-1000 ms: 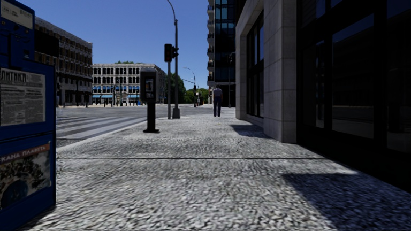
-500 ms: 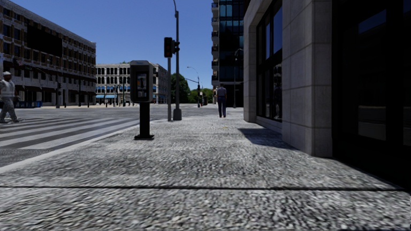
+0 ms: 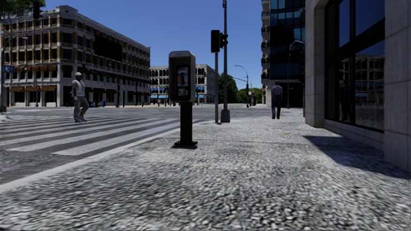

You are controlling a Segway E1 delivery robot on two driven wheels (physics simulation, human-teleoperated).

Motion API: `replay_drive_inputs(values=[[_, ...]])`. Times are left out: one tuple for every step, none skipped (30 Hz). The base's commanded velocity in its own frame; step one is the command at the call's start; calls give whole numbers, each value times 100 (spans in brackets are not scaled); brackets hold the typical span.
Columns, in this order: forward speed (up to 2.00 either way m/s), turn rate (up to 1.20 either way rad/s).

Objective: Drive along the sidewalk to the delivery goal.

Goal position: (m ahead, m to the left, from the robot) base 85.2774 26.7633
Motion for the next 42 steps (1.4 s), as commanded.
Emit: replay_drive_inputs(values=[[200,60],[200,60],[200,60],[200,60],[200,60],[200,60],[200,60],[200,60],[200,60],[200,60],[200,60],[200,60],[200,60],[200,60],[200,60],[200,60],[200,60],[200,60],[200,60],[200,60],[200,60],[200,60],[200,59],[200,54],[200,54],[200,53],[200,52],[200,52],[200,52],[200,50],[200,49],[200,48],[200,48],[200,48],[200,48],[200,48],[200,48],[200,48],[200,48],[200,48],[200,48],[200,48]])
